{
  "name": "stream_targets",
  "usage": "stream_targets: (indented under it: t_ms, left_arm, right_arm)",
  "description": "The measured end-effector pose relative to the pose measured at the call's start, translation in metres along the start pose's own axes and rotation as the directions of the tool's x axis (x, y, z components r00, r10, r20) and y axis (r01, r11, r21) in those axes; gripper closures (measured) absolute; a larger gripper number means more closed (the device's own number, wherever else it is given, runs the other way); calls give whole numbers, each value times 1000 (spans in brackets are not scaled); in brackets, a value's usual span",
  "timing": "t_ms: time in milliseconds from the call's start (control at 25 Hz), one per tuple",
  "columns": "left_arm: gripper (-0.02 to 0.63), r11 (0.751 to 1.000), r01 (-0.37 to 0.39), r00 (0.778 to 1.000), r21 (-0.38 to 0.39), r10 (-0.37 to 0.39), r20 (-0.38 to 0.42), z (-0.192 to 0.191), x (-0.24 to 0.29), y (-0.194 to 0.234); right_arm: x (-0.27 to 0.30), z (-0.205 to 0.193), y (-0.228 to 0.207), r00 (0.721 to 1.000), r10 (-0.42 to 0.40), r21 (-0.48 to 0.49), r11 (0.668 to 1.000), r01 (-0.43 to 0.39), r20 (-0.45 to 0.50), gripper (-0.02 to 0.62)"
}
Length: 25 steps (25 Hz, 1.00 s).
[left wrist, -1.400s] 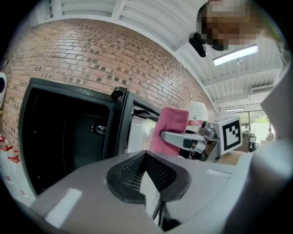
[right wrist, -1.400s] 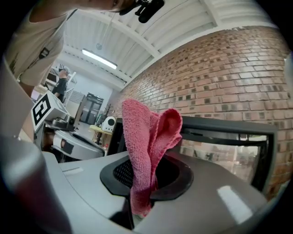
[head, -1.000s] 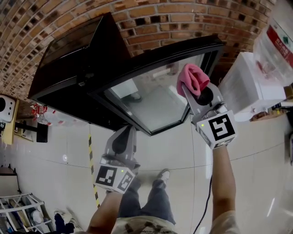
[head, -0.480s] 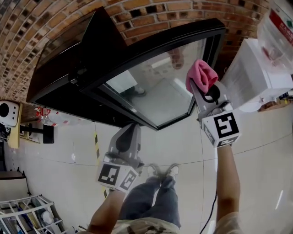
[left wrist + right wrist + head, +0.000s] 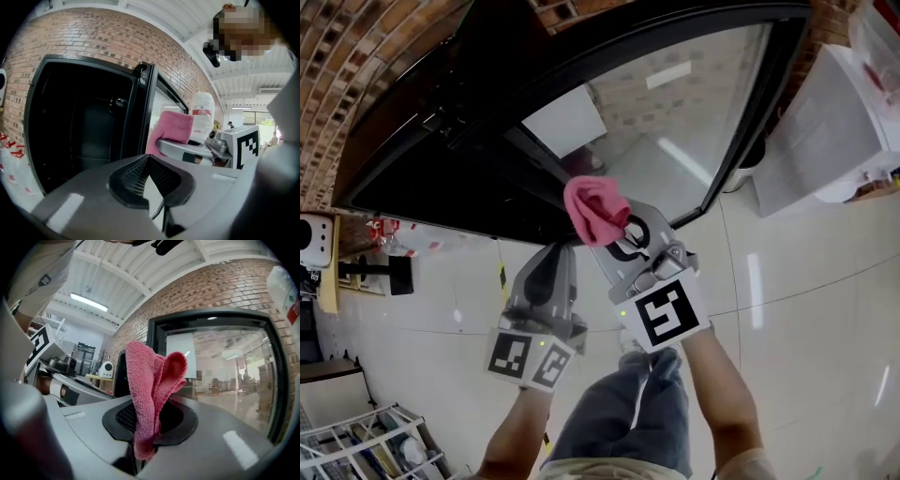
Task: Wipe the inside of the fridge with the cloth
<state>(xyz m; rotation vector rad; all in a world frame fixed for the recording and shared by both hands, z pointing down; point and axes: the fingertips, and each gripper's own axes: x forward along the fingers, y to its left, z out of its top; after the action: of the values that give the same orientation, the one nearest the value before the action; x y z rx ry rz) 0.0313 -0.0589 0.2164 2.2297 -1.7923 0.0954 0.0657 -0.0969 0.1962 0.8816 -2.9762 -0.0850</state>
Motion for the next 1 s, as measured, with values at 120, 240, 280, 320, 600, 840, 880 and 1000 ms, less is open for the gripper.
stream_targets:
  t_ms: [120, 240, 280, 320, 600, 840, 880, 1000]
  left_arm:
    - [624, 1000, 18, 1000, -1, -18, 5, -8, 1, 11]
    - [624, 999, 35, 999, -11, -35, 9, -15, 3, 14]
    - [624, 999, 41, 999, -16, -40, 9, -17, 4, 13]
    - [624, 999, 47, 999, -20, -47, 6, -20, 6, 11]
    - [624, 995, 103, 994, -6, -103, -24, -43, 31, -28]
    - [624, 994, 105, 993, 13, -104, -55, -58, 50, -59]
    - [624, 995, 103, 993, 12, -102, -59, -60, 52, -63]
    - [624, 995, 102, 992, 10, -101, -71, -67, 59, -71]
  right_arm:
    - [10, -4, 6, 1000, -11, -3, 1000, 11, 28, 528]
    - [4, -13, -5, 999, -45, -19, 999, 46, 23, 528]
    - [-1, -17, -12, 998, -65, -19, 998, 65, 16, 528]
    - [-7, -22, -21, 996, -87, -4, 996, 87, 8, 528]
    - [-59, -57, -111, 973, -224, 100, 968, 229, -54, 528]
    - [-94, -91, -185, 960, -266, 28, 963, 269, -93, 528]
    - [-99, -99, -197, 955, -275, 18, 960, 279, -111, 528]
    - [-113, -119, -230, 935, -320, -4, 946, 323, -150, 528]
